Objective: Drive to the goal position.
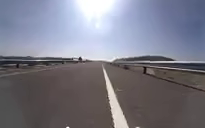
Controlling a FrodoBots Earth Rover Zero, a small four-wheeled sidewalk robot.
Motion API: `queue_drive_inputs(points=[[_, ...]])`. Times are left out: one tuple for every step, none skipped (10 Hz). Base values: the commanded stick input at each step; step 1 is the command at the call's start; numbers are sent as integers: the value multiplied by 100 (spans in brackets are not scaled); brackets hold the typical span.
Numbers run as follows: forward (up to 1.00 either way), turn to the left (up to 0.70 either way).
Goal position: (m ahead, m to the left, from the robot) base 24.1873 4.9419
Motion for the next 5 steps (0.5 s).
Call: queue_drive_inputs(points=[[70, 0], [70, 0], [70, 0], [70, 0], [70, 0]])
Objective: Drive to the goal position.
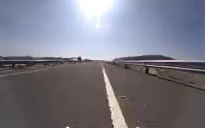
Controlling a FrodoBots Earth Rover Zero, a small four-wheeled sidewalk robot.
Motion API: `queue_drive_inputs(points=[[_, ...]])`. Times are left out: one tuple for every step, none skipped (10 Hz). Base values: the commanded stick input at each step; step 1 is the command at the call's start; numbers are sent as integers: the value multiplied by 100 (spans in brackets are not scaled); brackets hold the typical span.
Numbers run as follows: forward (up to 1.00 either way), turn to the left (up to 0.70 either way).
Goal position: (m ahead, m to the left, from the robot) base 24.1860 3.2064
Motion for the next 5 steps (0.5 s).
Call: queue_drive_inputs(points=[[70, 0], [70, 0], [70, 0], [70, 0], [70, 0]])
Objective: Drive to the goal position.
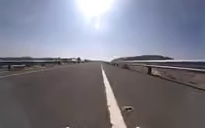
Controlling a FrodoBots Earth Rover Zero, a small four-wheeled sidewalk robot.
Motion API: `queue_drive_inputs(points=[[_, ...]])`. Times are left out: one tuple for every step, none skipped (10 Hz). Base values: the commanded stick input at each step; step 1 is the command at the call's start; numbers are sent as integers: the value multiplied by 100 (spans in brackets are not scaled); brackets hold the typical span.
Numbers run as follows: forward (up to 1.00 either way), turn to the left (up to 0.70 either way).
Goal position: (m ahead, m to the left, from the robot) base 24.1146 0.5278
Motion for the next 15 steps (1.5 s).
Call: queue_drive_inputs(points=[[70, 0], [70, 0], [70, 0], [70, 0], [70, 0], [70, 0], [70, 0], [70, 0], [70, 0], [70, 0], [70, 0], [70, 0], [70, 0], [70, 0], [70, 0]])
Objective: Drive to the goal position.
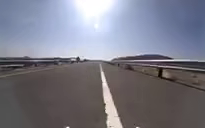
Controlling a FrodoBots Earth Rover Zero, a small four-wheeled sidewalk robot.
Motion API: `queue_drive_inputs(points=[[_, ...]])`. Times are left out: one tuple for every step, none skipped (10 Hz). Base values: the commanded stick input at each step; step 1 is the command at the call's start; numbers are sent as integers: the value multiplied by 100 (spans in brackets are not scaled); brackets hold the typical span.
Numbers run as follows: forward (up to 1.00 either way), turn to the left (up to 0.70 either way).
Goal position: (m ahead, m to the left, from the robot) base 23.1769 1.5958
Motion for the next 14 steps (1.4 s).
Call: queue_drive_inputs(points=[[70, 0], [70, 0], [70, 0], [70, 0], [70, 0], [70, 0], [70, 0], [70, 0], [70, 0], [70, 0], [70, 0], [70, 0], [70, 0], [70, 0]])
